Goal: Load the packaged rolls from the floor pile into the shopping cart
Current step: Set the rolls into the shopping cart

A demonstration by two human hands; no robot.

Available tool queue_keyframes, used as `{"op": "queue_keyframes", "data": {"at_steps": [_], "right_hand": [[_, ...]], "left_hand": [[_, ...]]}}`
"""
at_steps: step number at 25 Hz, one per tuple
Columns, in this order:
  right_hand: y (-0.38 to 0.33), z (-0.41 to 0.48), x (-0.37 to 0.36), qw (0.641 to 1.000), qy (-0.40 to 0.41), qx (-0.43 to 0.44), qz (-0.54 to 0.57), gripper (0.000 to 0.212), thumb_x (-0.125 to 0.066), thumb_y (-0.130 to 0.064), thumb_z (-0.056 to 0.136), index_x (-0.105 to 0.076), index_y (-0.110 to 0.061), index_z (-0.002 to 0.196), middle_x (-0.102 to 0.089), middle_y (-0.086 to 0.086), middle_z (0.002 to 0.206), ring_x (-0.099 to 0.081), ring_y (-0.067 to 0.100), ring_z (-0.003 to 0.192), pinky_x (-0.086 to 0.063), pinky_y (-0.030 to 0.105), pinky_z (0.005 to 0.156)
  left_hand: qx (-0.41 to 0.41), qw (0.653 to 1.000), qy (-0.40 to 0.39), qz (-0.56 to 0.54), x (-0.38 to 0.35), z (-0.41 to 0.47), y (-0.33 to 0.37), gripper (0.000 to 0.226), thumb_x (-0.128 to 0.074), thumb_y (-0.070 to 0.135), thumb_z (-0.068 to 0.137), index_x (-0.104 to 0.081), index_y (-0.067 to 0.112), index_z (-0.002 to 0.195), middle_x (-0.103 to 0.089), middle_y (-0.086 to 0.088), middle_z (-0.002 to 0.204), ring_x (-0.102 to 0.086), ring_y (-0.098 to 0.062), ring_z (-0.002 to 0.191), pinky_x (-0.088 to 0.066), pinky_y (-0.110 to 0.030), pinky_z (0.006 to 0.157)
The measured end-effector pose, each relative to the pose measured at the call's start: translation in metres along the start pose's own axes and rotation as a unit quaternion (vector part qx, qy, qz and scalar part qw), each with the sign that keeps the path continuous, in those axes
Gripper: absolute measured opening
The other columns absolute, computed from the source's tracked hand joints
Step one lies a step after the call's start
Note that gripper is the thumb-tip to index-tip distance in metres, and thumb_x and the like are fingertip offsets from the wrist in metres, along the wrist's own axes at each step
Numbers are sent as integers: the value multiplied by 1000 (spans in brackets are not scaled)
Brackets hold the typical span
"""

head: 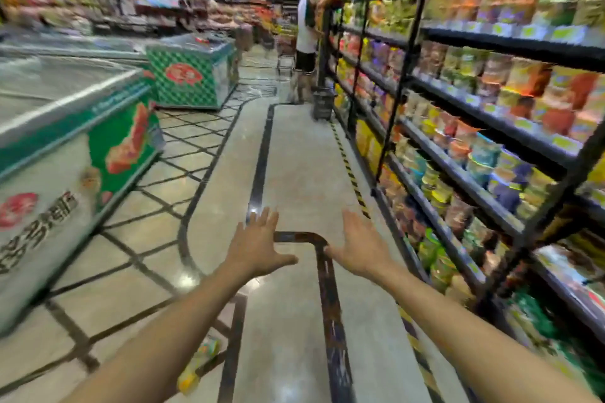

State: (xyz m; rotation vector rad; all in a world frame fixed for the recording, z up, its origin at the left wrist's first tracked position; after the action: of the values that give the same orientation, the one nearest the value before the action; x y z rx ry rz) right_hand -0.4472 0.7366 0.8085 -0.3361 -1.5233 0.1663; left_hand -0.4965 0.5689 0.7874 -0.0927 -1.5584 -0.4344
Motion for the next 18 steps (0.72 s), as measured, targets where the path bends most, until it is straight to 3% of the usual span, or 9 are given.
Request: {"op": "queue_keyframes", "data": {"at_steps": [7, 11, 18], "right_hand": [[-173, 86, -132, 987, -124, 105, 17, 83, -58, -47, 88, -17, -9, 149, -30, 8, 152, -31, 29, 138, -34, 39, 110], [-225, 127, -191, 976, -171, 134, 24, 85, -58, -50, 85, -19, -12, 150, -35, 5, 150, -36, 28, 135, -39, 42, 107], [-269, 238, -297, 952, -237, 194, -29, 81, -53, -45, 92, -11, -8, 151, -24, 8, 155, -25, 26, 141, -27, 37, 114]], "left_hand": [[172, 985, -17, -20, -16, -26, -229, 104, -62, 64, 75, -10, 15, 152, -9, -9, 159, -12, -27, 146, -19, -42, 117], [232, 972, -28, -25, -37, -28, -301, 105, -61, 64, 77, -9, 13, 152, -5, -9, 159, -11, -27, 146, -20, -38, 115], [323, 945, -45, -33, -112, 45, -390, 102, -53, 69, 79, -8, 13, 152, -1, -8, 160, -2, -27, 147, -6, -44, 117]]}}
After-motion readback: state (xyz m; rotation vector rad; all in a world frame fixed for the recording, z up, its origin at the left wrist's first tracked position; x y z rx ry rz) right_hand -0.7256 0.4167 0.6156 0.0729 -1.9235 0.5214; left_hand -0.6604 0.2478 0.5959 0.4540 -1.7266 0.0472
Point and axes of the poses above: each hand's wrist, its own z-axis towards the middle knuckle, its own x-axis out of the back of the hand, y = z × x, the point moved 8 cm from there along z, towards the middle knuckle
